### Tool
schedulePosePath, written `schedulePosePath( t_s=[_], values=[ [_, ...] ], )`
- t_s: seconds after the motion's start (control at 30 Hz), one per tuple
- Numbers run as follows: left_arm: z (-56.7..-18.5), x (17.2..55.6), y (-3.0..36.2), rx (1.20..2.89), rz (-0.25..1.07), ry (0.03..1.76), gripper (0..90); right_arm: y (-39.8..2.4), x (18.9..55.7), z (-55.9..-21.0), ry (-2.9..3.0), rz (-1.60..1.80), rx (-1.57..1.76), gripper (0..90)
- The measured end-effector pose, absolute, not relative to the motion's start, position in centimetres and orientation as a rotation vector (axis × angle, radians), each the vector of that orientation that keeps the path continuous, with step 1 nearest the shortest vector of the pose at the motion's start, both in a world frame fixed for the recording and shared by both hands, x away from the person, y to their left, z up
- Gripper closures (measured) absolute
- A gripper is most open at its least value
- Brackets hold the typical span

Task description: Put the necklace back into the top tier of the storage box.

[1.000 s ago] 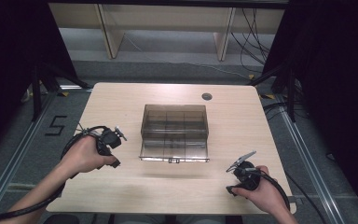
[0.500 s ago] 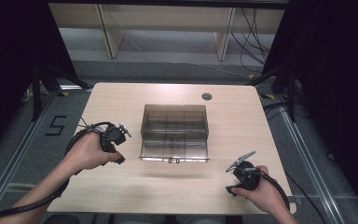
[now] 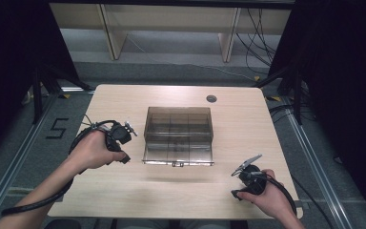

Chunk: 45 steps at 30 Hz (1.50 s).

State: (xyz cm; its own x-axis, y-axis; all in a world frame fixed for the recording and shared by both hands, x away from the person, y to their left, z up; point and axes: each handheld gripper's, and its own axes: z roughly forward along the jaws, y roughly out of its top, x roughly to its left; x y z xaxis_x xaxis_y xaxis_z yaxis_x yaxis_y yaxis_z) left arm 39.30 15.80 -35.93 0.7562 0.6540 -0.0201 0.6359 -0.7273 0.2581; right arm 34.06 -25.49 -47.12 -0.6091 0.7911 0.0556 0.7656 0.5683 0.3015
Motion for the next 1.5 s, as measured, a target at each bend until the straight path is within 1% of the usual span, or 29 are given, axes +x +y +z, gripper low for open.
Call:
schedulePosePath(
  t_s=[0.73,1.5],
  values=[
    [-35.0,40.0,14.0,2.742,0.113,0.971,84.5,-25.7,34.1,-47.1,2.699,0.452,1.322,36.6],
    [-34.7,40.9,12.4,2.775,0.092,0.938,84.5,-25.8,34.2,-47.1,2.699,0.453,1.316,36.6]
  ],
)
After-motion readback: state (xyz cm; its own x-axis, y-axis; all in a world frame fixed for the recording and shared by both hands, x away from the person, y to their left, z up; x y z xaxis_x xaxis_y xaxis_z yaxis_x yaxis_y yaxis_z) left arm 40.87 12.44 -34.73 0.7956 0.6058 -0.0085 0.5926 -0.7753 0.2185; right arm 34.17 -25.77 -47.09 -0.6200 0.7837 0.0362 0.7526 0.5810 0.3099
